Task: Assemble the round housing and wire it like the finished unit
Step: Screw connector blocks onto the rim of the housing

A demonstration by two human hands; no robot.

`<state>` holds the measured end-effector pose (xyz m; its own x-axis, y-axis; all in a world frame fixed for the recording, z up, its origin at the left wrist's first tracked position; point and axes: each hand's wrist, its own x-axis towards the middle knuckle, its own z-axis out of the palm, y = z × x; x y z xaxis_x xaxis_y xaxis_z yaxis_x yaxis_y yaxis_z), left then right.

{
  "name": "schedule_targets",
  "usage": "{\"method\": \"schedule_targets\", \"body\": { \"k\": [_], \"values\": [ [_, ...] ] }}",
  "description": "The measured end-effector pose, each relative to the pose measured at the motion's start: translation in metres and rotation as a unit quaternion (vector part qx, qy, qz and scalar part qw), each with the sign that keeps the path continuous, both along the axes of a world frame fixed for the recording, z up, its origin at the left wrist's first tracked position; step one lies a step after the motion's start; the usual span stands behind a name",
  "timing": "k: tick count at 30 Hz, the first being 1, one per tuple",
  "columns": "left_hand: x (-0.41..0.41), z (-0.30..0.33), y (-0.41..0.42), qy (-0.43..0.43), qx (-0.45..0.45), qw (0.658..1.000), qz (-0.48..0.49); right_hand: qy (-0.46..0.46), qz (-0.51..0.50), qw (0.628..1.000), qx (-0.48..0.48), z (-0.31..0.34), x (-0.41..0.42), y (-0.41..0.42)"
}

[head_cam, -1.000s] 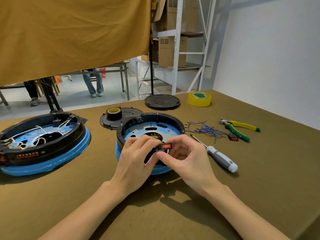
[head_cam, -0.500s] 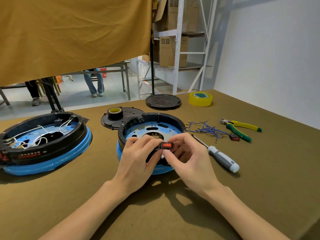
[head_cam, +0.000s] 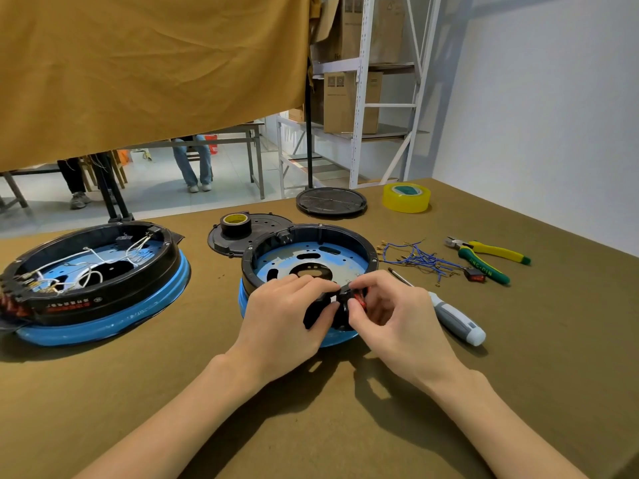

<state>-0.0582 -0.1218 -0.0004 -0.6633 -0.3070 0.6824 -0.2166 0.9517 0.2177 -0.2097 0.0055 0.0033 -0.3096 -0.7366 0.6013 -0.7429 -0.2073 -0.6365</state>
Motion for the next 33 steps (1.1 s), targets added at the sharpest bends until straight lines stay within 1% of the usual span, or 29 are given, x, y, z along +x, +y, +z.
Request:
{"method": "schedule_targets", "body": {
  "k": [4, 10, 13, 15, 19, 23, 27, 28, 31, 33],
  "values": [
    [0.0010, 0.0062, 0.0027, -0.008, 0.022, 1.000, -0.001, 0.011, -0.015, 1.000, 0.019, -0.0033, -0.0009, -0.0020],
    [0.0021, 0.0092, 0.0057, -0.016, 0.026, 1.000, 0.003, 0.044, -0.084, 0.995, -0.010, 0.0006, -0.0048, 0.0000],
    [0.0017, 0.0099, 0.0075, -0.019, 0.029, 0.999, 0.004, 0.045, -0.071, 0.996, 0.007, 0.0005, -0.0019, 0.0004],
    [0.0016, 0.0099, 0.0075, -0.018, 0.031, 0.999, 0.006, 0.030, -0.066, 0.997, 0.014, 0.0012, 0.0005, 0.0004],
    [0.0017, 0.0096, 0.0073, -0.019, 0.028, 0.999, 0.010, 0.003, -0.066, 0.998, 0.004, 0.0027, 0.0007, 0.0026],
    [0.0013, 0.0079, 0.0066, -0.013, 0.027, 0.999, 0.012, 0.009, -0.070, 0.997, 0.026, 0.0018, -0.0022, 0.0035],
    [0.0006, 0.0057, 0.0059, -0.001, 0.035, 0.999, 0.014, -0.036, -0.071, 0.996, 0.027, -0.0002, -0.0003, -0.0004],
    [0.0007, 0.0058, 0.0058, 0.002, 0.038, 0.999, 0.015, -0.037, -0.074, 0.996, 0.026, -0.0010, 0.0003, -0.0012],
    [-0.0005, 0.0075, 0.0063, 0.004, 0.043, 0.999, 0.022, -0.003, -0.091, 0.995, 0.029, -0.0012, 0.0019, -0.0011],
    [-0.0029, 0.0091, 0.0078, 0.009, 0.065, 0.997, 0.038, 0.004, -0.085, 0.996, 0.020, 0.0001, 0.0011, -0.0002]
  ]
}}
